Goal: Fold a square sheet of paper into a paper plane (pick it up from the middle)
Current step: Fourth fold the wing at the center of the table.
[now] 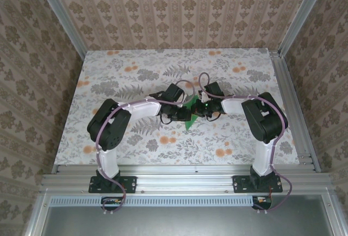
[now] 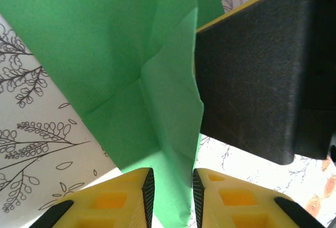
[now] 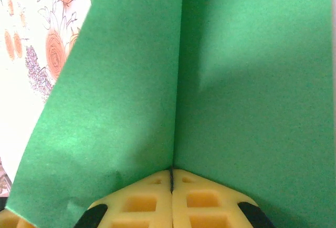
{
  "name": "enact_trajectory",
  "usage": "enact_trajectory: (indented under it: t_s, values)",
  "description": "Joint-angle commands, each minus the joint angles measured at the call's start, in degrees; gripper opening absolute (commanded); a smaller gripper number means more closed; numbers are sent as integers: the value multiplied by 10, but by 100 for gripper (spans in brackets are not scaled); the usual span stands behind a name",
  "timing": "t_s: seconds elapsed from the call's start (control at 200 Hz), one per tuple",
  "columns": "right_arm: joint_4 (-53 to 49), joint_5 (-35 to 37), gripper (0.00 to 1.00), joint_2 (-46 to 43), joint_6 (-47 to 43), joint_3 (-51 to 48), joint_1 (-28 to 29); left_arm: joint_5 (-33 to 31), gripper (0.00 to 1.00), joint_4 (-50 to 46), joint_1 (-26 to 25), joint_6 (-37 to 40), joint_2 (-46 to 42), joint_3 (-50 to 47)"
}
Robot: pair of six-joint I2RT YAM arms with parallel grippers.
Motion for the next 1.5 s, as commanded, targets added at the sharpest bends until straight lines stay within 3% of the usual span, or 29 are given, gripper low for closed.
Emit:
enact_trajectory:
  t_s: [0.0,0.615,1.495]
  values:
    - [-18,6,8,14,3,-15,-1,-5,27,-1,-2,11,15,14]
    - [-25,10,8,16,-8,-18,-3,10,11,-18,16,34,18,24]
    - [-8,0,8,1,-15,-27,-3,57,7,-31,51,57,52,36]
